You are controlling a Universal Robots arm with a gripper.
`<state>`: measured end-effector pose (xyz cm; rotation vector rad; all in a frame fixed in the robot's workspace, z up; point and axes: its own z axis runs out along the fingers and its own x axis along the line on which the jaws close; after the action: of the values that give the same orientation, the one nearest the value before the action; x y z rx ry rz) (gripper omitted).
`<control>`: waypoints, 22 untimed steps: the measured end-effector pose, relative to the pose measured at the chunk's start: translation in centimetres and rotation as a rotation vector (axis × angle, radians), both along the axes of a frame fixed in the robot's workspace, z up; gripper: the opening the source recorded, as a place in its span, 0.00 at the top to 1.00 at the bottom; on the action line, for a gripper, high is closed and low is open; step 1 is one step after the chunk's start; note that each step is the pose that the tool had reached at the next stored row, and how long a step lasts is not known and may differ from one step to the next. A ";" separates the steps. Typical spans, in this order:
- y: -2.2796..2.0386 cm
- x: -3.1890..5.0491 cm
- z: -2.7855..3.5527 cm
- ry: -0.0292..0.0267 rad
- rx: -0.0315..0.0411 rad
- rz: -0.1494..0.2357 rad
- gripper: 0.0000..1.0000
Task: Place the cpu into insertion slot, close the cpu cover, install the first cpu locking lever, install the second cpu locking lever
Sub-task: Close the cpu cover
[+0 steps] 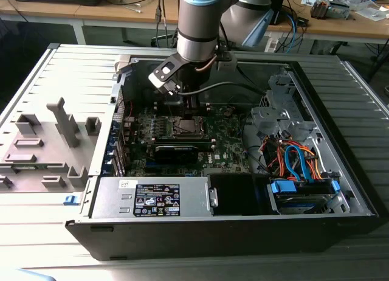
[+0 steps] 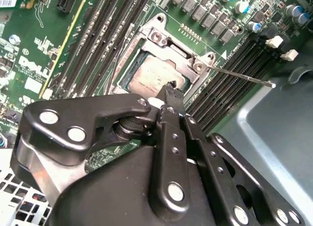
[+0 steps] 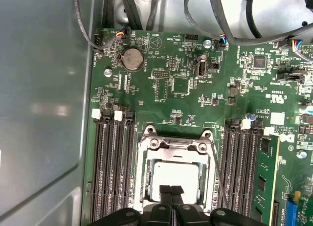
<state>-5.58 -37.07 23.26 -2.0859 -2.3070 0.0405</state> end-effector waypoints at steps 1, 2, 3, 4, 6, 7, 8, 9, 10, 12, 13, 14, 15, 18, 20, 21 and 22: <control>0.00 0.00 0.01 0.0002 -0.0002 0.028 0.89; -0.01 0.00 0.02 0.0003 -0.0004 0.048 0.89; -0.01 0.00 0.02 0.0003 -0.0003 0.062 0.89; 0.00 0.00 0.08 0.0004 -0.0006 0.067 0.89; 0.00 0.00 0.27 0.0002 -0.0003 0.067 0.89; 0.00 0.00 0.43 0.0002 -0.0004 0.067 0.89; 0.00 0.00 0.62 0.0003 -0.0004 0.067 0.89; 0.00 0.00 0.72 0.0002 -0.0003 0.067 0.89; 0.00 0.00 0.85 0.0001 -0.0002 0.067 0.89; 0.00 0.00 1.03 0.0002 -0.0004 0.067 0.89; 0.00 0.00 1.11 0.0002 -0.0004 0.067 0.89; 0.00 0.00 1.19 0.0002 -0.0003 0.067 0.89; 0.00 0.00 1.34 0.0002 -0.0003 0.067 0.89; 0.00 0.00 1.43 0.0000 0.0000 0.067 0.89; 0.00 0.00 1.46 0.0002 -0.0003 0.067 0.89; 0.00 0.00 1.46 0.0001 -0.0003 0.067 0.89; 0.00 0.00 1.46 0.0002 -0.0003 0.067 0.89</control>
<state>-5.58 -37.07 24.73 -2.0079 -2.3764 0.0426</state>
